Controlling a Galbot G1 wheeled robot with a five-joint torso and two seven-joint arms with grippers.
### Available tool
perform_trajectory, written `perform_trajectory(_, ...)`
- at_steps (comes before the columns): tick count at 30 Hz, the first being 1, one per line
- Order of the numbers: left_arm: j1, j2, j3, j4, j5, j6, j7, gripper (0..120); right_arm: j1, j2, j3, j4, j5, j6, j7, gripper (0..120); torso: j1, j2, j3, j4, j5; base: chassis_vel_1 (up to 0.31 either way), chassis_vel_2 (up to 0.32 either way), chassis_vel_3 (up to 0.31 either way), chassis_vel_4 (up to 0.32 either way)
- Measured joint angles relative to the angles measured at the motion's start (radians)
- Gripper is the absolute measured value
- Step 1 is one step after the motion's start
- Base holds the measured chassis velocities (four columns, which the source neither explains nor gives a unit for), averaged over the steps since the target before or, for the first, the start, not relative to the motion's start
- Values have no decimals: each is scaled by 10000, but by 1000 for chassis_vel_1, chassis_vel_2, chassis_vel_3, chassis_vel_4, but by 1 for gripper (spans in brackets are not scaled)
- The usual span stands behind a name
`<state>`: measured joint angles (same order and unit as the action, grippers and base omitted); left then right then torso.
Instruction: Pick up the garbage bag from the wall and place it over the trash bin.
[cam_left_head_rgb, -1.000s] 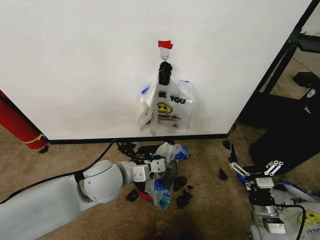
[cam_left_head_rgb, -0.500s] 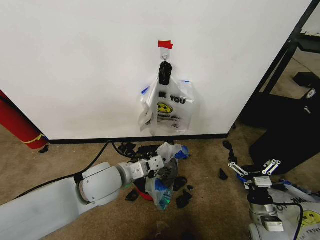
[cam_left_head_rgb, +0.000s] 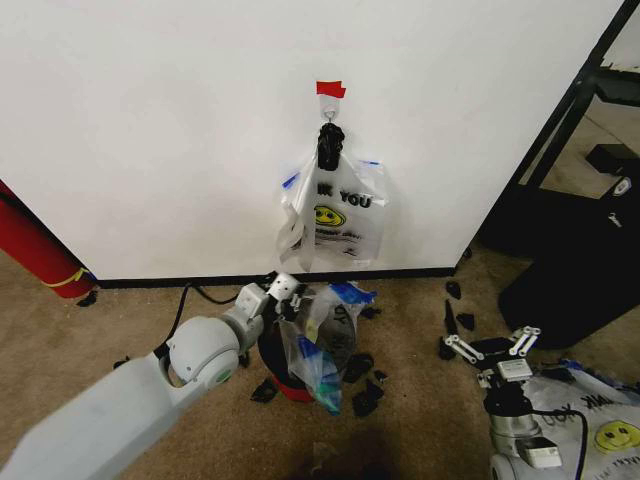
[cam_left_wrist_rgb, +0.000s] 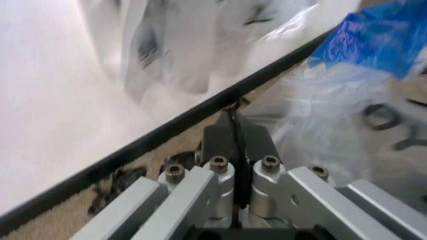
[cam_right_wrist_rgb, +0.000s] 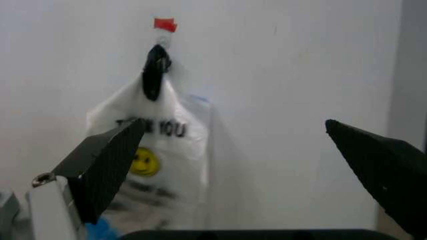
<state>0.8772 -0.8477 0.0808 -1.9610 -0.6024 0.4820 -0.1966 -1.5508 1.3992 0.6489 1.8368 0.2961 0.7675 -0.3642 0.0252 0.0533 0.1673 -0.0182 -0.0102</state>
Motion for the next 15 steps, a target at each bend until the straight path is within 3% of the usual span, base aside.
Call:
perform_trajectory(7, 904, -123, -533, 433, 494, -539, 41, 0, 243, -897, -1375, -123, 1734, -1788, 618, 100, 0, 0, 0, 3, 2, 0, 0, 0, 0)
perform_trajectory(13, 1068, -145, -522, 512, 730, -849, 176, 0, 744, -1901, -3175, 202, 2823, -4806, 1957, 100, 0, 0, 0, 0, 0, 0, 0, 0, 0)
perform_trajectory(15, 1044, -160, -456, 526, 744, -909, 191, 0, 855, -1967, -3397, 260, 2997, -5198, 2107, 100, 0, 0, 0, 2, 2, 0, 0, 0, 0)
